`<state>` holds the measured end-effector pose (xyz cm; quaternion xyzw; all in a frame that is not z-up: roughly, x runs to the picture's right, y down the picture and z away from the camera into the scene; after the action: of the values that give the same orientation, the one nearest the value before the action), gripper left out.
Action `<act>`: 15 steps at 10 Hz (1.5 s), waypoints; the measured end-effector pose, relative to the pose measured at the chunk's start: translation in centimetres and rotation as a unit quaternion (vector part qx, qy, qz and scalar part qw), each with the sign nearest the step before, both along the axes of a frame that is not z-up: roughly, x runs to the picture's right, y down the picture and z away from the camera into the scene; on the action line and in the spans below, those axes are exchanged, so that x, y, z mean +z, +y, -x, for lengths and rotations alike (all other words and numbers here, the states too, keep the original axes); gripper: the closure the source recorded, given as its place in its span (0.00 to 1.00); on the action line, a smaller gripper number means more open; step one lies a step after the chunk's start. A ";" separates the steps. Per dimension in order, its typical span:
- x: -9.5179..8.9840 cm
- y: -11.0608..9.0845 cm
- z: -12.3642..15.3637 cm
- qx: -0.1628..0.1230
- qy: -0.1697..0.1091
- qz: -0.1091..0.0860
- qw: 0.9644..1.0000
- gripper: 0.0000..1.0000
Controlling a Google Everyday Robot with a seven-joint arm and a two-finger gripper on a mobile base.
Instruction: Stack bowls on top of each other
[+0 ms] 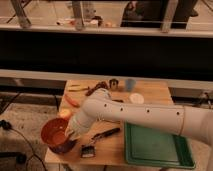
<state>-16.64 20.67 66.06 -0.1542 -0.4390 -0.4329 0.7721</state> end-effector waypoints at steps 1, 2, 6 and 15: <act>0.0 -0.1 -0.1 0.002 0.000 -0.002 1.000 0.26; -0.1 -0.1 0.0 0.004 0.000 -0.004 1.000 0.21; -0.3 -0.1 0.5 0.002 -0.006 -0.006 1.000 0.20; 1.4 -0.4 -1.0 0.031 -0.003 0.008 0.999 0.20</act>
<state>-15.62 20.23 67.45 -0.1452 -0.4490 -0.4056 0.7828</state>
